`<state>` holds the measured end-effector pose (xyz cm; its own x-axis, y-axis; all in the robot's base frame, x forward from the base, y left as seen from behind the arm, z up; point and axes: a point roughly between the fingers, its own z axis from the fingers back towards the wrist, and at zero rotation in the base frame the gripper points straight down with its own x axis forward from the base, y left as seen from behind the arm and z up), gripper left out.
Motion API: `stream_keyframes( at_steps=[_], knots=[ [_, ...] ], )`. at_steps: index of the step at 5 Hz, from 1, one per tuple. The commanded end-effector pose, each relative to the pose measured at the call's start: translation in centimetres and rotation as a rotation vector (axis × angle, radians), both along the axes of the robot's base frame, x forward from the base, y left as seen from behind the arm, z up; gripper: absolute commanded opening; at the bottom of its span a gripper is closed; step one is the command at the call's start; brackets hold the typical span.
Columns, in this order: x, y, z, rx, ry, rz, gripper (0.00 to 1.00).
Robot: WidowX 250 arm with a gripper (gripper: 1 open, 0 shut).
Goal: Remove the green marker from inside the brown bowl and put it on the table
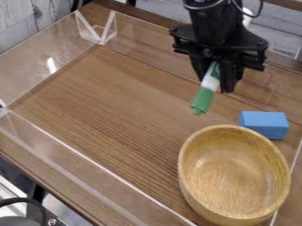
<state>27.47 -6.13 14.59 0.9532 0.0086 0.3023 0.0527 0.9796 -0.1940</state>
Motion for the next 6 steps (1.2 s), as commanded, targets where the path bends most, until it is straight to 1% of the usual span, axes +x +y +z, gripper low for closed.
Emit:
stream_keyframes(
  at_steps=[1,3,4,6],
  knots=[
    [1.5,0.8,1.4,0.007,-0.061,0.016,0.0],
    [2.6,2.6,1.3,0.026,-0.082,0.018,0.0],
    [3.1,3.1,1.2,0.03,-0.093,0.018,0.0],
    [3.7,2.8,0.9,0.033,-0.108,0.023,0.0]
  ],
)
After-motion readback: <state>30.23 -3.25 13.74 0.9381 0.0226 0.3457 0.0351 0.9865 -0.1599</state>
